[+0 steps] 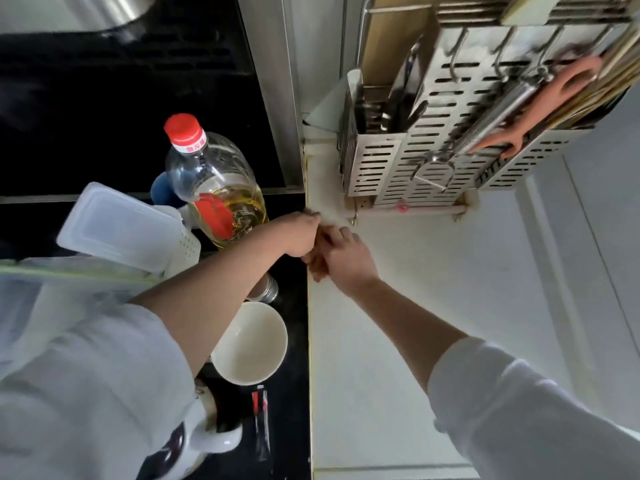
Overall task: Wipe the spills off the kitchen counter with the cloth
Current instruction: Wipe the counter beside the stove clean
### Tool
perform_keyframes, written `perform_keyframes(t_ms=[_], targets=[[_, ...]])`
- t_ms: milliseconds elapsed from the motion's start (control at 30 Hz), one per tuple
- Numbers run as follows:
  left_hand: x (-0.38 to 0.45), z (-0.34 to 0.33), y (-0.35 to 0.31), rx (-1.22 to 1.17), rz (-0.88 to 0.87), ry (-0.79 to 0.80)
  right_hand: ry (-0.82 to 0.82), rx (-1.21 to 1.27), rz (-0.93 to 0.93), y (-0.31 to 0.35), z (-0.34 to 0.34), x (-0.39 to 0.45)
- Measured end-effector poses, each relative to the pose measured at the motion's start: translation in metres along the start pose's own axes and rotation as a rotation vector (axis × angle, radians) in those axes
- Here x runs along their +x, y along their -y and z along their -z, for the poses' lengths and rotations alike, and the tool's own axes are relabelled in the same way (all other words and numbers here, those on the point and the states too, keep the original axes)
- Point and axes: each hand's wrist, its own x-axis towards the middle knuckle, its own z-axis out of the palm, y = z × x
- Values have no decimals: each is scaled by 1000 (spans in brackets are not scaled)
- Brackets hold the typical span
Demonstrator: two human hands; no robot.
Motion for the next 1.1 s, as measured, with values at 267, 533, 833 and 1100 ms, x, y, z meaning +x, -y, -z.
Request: perform_keyframes(t_ms=[267,533,833,1100], targets=[[-8,-15,1,69,-54,134,-13,208,187,19,-26,-124],[-8,-15,0,-66,-21,135,51,95,-115,5,-18,-48],[-14,-39,-5,-70,-3,48,245,21,165,-50,-15,-160],[-13,-40,-22,26,69,55,-17,110,-176,-26,-5,-107]])
